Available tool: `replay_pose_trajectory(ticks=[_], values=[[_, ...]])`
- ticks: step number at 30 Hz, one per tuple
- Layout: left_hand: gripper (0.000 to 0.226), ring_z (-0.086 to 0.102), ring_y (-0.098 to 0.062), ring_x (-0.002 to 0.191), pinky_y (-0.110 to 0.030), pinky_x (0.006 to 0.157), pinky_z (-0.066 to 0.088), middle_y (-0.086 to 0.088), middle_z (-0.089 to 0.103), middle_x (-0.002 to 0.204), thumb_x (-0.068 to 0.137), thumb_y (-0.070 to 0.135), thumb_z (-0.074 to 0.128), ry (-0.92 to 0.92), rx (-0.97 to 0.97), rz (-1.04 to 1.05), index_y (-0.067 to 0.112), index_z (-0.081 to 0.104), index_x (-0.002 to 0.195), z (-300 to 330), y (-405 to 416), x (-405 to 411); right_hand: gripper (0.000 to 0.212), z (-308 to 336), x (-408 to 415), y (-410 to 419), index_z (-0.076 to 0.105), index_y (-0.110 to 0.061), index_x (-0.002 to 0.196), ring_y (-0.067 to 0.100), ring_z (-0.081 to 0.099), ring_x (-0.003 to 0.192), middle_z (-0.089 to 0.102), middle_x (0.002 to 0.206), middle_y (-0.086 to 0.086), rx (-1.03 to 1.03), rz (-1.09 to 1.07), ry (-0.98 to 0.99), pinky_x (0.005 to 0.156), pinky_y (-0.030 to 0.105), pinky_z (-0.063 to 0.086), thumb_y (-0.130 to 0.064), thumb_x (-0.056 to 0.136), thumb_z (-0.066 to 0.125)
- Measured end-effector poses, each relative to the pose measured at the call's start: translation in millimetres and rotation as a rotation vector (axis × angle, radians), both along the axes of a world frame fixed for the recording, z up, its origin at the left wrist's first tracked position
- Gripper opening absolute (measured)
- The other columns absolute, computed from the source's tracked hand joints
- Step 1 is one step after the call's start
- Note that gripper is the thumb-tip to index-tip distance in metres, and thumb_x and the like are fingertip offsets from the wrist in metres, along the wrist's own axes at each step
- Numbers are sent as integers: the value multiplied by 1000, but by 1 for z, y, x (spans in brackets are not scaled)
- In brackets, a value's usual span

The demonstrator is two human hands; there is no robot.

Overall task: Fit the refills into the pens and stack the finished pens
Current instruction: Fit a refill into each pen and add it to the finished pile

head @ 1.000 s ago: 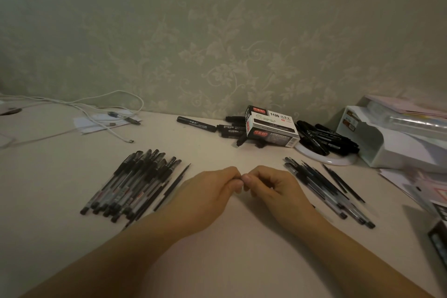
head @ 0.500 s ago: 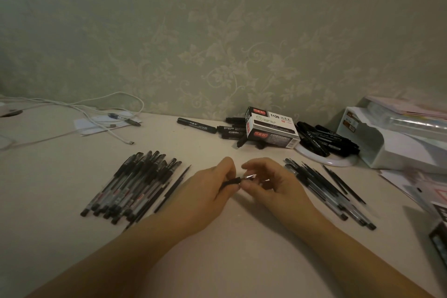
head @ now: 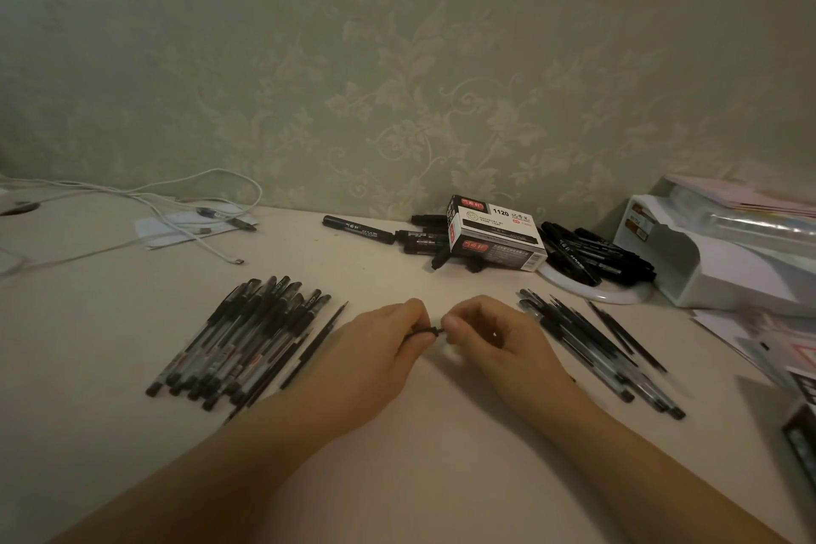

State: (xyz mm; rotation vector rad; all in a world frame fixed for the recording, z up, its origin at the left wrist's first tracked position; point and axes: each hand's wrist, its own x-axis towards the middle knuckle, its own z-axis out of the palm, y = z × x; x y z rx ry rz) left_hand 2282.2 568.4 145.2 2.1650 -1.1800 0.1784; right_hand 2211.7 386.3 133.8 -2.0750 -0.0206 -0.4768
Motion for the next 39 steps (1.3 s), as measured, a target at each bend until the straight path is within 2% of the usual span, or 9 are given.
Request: replay_pose_trajectory(ticks=[4,7,10,13,17,22,26,33,39], values=[[13,49,-5,68,-25,58,37,13,53,76,99,38,43,-15,31,13,31,49,90,-1,0,0,4,1,1,0,69,-35,88,14,64,81,70,82,-7,19,15,4,76,36,52,-34,91,67],[14,48,-5,67,-24,58,33,14,50,73,99,37,43,-17,30,21,29,50,90,0,0,0,15,1,2,-1,69,-37,92,22,63,87,71,91,-7,21,28,4,81,43,54,-22,90,71],[15,48,-5,67,-26,58,35,14,50,73,99,37,42,-8,33,20,28,50,91,1,1,-1,16,1,1,1,67,-41,102,15,63,86,69,97,-11,27,28,8,76,32,54,-38,87,71],[14,50,-6,69,-30,61,44,12,53,76,99,37,42,9,40,12,28,51,92,3,1,-2,25,1,0,2,68,-40,97,12,65,85,70,91,-9,28,9,36,79,33,54,-58,81,63],[13,51,-7,69,-27,61,42,10,53,77,100,36,41,6,55,20,29,48,91,4,0,-3,6,3,0,2,70,-37,87,8,66,80,72,83,-7,38,14,40,77,24,54,-35,91,66],[14,46,-7,68,-30,61,38,12,49,73,101,34,41,11,26,45,25,51,99,5,1,-3,15,6,-1,-1,73,-33,88,10,68,83,74,85,-4,229,-84,-49,75,18,53,-18,89,71],[16,44,-2,66,-23,57,29,15,44,68,102,30,39,-9,9,40,33,49,113,6,1,-5,17,7,0,-5,74,-27,88,11,67,82,72,85,-1,309,-189,-74,72,15,52,-10,88,71],[27,44,-6,78,-25,68,35,17,44,74,102,26,38,-29,33,33,36,50,124,10,1,-7,20,3,-5,5,74,-33,88,1,60,82,68,86,-13,-261,-123,36,71,12,47,-14,87,68],[29,47,-7,83,-26,74,41,15,48,81,103,26,38,2,41,23,36,50,127,12,0,-9,19,5,-5,7,75,-30,96,0,56,81,63,93,-12,-363,-86,43,71,12,43,-14,90,65]])
